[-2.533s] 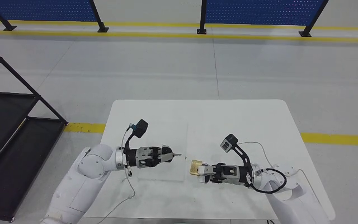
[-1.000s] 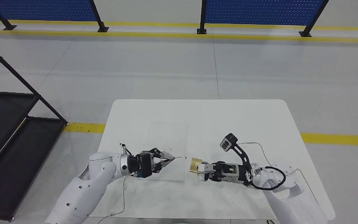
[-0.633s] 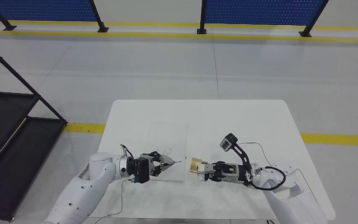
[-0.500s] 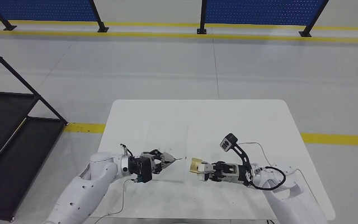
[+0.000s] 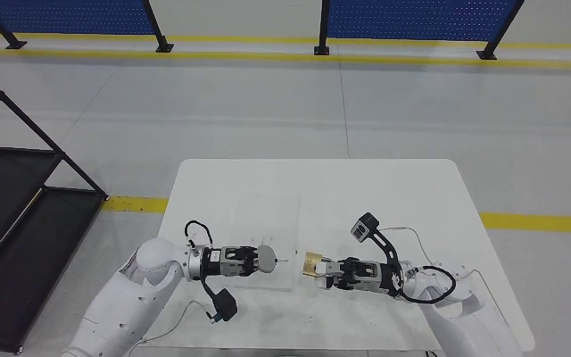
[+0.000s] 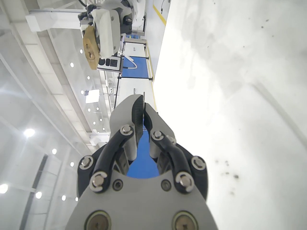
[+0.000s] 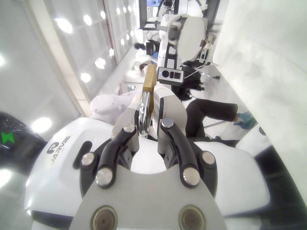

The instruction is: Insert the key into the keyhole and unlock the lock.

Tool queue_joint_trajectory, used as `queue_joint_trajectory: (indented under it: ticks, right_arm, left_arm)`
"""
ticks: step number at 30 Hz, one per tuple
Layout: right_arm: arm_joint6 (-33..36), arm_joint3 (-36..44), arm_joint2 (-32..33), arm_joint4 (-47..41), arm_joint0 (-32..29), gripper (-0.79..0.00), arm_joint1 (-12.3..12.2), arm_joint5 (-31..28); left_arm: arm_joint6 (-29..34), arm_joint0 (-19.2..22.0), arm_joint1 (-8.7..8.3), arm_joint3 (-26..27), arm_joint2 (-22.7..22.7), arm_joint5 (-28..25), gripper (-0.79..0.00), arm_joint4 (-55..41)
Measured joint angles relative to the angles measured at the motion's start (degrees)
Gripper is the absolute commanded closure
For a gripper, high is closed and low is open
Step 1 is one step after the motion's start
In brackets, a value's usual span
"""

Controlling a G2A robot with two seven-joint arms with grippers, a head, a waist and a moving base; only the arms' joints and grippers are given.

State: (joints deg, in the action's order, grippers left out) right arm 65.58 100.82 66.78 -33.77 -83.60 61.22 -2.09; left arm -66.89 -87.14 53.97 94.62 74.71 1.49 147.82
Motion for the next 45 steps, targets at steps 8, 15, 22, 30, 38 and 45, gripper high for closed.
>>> queue_joint_trajectory:
  ticks: [8,15,22,30,38,45]
  right_arm:
    - [0.00,0.00,0.00,0.00,0.00,0.000,0.00,0.00]
    - [0.00,0.00,0.00,0.00,0.00,0.000,0.00,0.00]
    - [-0.05,0.03,-0.02,0.04,0.00,0.000,0.00,0.00]
    - [3.64,-1.95,-1.52,2.63,1.28,0.000,-0.16,-1.34]
    - [5.95,-3.50,-2.96,2.40,2.98,0.000,-0.12,-2.18]
    - [4.41,-4.14,-4.44,1.88,4.05,0.000,0.20,-3.33]
  left_arm:
    - [-1.07,-2.23,-0.43,2.83,1.58,8.39,0.000,0.43]
    - [-1.06,-2.19,-0.42,2.79,1.56,8.26,0.000,0.45]
    - [0.63,-1.80,-0.35,3.32,1.14,9.79,0.000,0.91]
    - [-4.60,-2.07,-0.81,4.01,1.43,15.16,0.000,1.48]
    - [-8.09,-2.57,-1.05,4.38,1.20,19.14,0.000,-1.11]
    - [-8.12,-2.30,-1.13,3.88,0.76,20.05,0.000,-2.25]
